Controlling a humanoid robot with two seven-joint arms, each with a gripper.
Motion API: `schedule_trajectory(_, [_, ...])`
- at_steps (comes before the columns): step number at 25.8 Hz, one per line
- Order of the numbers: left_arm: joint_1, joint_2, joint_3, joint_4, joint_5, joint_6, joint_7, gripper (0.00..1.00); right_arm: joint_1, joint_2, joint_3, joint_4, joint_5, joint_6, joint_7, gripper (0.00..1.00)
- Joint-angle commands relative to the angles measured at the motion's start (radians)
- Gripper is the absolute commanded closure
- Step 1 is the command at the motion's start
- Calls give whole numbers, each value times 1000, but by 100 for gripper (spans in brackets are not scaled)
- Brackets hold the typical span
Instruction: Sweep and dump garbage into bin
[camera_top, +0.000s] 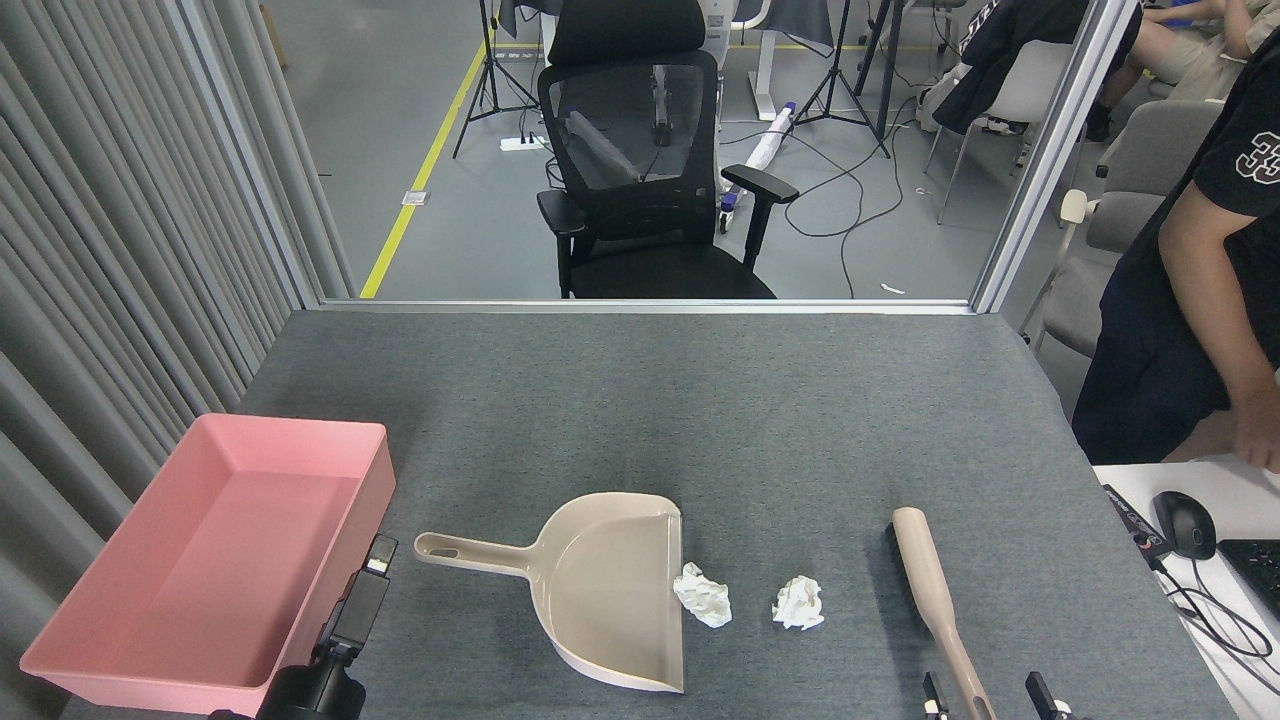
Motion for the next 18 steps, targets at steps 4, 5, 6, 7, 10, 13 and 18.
schedule_trajectory(4, [-4, -9, -1, 19, 2, -4, 7, 1, 1, 0, 1, 31, -2, -2, -6, 2])
schedule_trajectory(5, [-4, -9, -2, 19, 2, -4, 6, 1, 1, 0, 1, 31, -2, -2, -8, 2])
schedule_trajectory(6, [-4, -9, -2, 20, 2, -4, 6, 1, 1, 0, 1, 31, -2, -1, -8, 2])
schedule_trajectory(7, [-4, -9, -2, 20, 2, -4, 6, 1, 1, 2, 2, 33, -2, -2, -8, 2])
schedule_trajectory(10, [-2, -7, -2, 20, 1, -4, 6, 1, 1, 0, 2, 40, -4, -1, -8, 2])
schedule_trajectory(13, [-2, -7, -4, 20, 1, -4, 6, 1, -3, 2, 2, 47, -4, -2, -8, 2])
schedule_trajectory(18, [-2, -7, -4, 23, 1, -4, 6, 1, -3, 3, -2, 54, -4, 5, -12, 2])
